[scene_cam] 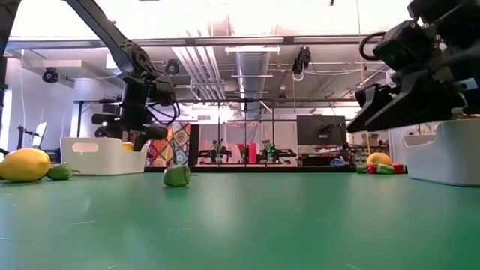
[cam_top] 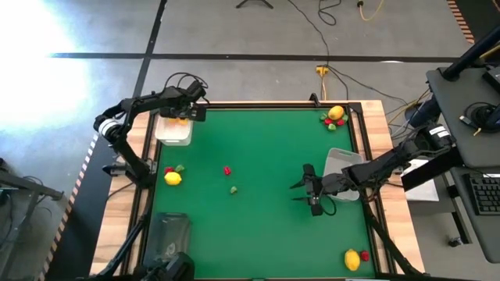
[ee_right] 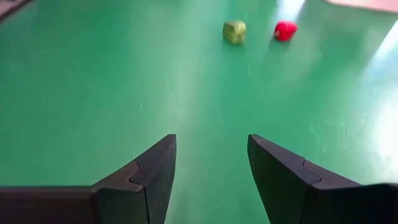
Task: Sort produce into baskets
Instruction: Put the yellow lemon into the white bin
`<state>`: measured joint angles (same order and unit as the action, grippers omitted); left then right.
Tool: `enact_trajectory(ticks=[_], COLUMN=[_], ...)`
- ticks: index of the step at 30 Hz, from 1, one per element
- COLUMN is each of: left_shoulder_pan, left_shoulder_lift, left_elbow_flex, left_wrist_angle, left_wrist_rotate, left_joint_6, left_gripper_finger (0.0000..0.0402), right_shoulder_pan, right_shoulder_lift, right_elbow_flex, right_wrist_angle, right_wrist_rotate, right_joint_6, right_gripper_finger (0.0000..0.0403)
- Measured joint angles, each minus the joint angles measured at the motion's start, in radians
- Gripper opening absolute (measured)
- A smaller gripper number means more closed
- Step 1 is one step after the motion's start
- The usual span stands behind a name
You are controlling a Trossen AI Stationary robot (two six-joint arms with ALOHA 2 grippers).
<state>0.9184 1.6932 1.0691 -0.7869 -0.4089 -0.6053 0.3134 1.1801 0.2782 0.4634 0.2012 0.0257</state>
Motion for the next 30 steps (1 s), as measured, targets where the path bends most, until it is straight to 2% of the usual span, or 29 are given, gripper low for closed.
enact_trajectory(ticks=[7,12,17,21,27,30], left_shoulder_pan=[0.000,0.000,-0.001,-0.008,-0.115,-0.222], left_shoulder_lift=[0.004,0.001,-0.009,-0.031,-0.165,-0.255], left_elbow_flex=[0.000,0.000,0.000,0.000,0.000,0.000], left_wrist_angle=[-0.002,-0.002,-0.002,-0.011,-0.085,-0.147], left_wrist_rotate=[-0.043,-0.066,-0.156,-0.158,-0.150,-0.077], left_joint_6=[-0.013,-0.008,-0.008,0.011,0.012,0.000], left_gripper_finger=[0.0222,0.0251,0.0285,0.0299,0.0294,0.0287], right_shoulder_pan=[0.000,0.000,0.000,0.000,0.000,0.000], right_shoulder_lift=[0.000,0.000,0.000,0.000,0.000,0.000], right_elbow_flex=[-0.008,-0.008,-0.008,-0.008,-0.008,-0.007], right_wrist_angle=[-0.022,-0.017,-0.004,0.021,0.048,0.048], right_wrist_rotate=[0.000,0.000,0.001,0.005,0.007,0.007], right_joint_6=[-0.001,-0.020,-0.028,-0.044,-0.064,-0.063], right_gripper_finger=[0.0192,0.0192,0.0192,0.0192,0.0192,0.0192])
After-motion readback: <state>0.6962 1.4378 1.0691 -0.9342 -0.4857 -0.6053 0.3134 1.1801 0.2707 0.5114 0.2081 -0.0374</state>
